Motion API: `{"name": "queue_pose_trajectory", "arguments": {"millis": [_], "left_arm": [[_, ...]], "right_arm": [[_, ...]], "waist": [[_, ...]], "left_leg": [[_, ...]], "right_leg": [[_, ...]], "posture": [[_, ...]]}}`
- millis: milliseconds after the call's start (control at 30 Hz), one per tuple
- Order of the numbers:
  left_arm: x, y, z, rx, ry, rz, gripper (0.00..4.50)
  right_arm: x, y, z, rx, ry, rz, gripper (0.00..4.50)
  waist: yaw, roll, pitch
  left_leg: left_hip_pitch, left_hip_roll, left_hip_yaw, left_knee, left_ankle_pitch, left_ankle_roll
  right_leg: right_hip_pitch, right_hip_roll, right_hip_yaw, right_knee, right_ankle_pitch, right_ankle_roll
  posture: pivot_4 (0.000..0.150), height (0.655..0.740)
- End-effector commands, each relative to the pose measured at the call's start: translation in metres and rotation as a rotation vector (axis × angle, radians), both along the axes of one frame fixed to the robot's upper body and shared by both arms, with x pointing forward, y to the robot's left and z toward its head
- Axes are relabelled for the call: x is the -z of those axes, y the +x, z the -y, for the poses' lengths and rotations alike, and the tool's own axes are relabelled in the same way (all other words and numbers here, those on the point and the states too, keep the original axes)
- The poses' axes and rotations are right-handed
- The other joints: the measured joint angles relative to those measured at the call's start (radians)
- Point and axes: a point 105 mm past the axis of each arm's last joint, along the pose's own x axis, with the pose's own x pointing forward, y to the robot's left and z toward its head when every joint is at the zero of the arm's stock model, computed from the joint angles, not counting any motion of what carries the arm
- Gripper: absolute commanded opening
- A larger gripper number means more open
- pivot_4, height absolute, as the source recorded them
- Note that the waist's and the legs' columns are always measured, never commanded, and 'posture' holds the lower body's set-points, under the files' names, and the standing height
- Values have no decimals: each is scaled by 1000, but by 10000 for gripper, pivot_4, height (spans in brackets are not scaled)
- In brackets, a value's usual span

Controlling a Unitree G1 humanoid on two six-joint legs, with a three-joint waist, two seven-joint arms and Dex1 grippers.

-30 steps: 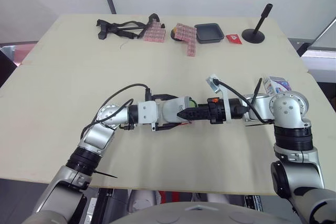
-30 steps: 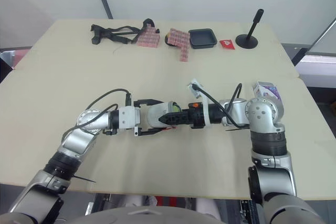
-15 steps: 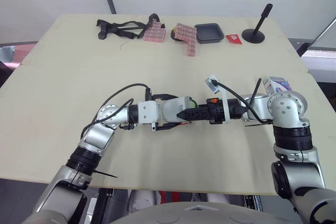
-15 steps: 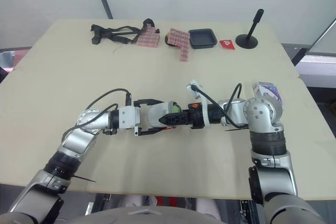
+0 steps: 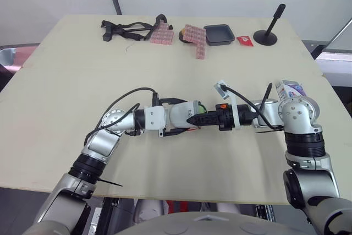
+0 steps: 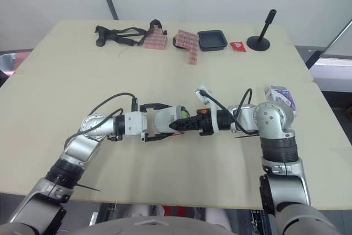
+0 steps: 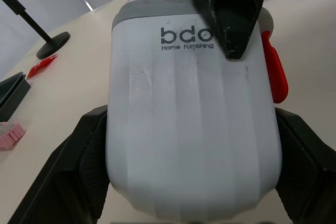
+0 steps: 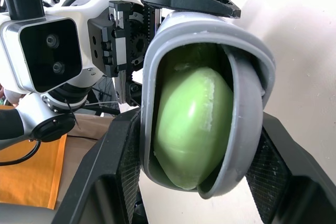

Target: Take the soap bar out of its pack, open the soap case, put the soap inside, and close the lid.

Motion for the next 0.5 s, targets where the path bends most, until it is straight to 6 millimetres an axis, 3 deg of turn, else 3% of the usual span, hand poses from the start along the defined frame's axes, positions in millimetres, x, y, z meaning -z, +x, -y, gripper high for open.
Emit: {"name": "queue_pose_trajectory", "arguments": {"millis": [33, 233, 300, 500], "left_arm": [[-12, -2, 3, 6, -36, 34, 34774], [-11, 2, 1, -15, -41, 7, 34774], [-11, 4, 0, -24, -46, -15, 44935], [-12, 6, -4, -22, -43, -70, 44935]], "right_arm": [[-7, -2, -3, -17, 4, 37, 22083], [-9, -5, -4, -38, 14, 41, 22079], [-9, -5, -4, -39, 17, 42, 22079], [-9, -4, -3, -32, 10, 51, 22079]], "waist": [[0, 0, 0], [0, 0, 0], [0, 0, 0], [0, 0, 0]], "left_leg": [[0, 0, 0, 0, 0, 0], [0, 0, 0, 0, 0, 0], [0, 0, 0, 0, 0, 0], [0, 0, 0, 0, 0, 0]], "right_leg": [[0, 0, 0, 0, 0, 0], [0, 0, 0, 0, 0, 0], [0, 0, 0, 0, 0, 0], [0, 0, 0, 0, 0, 0]], "posture": [[1500, 7400], [1500, 7400], [1500, 7400], [1500, 7400]]}}
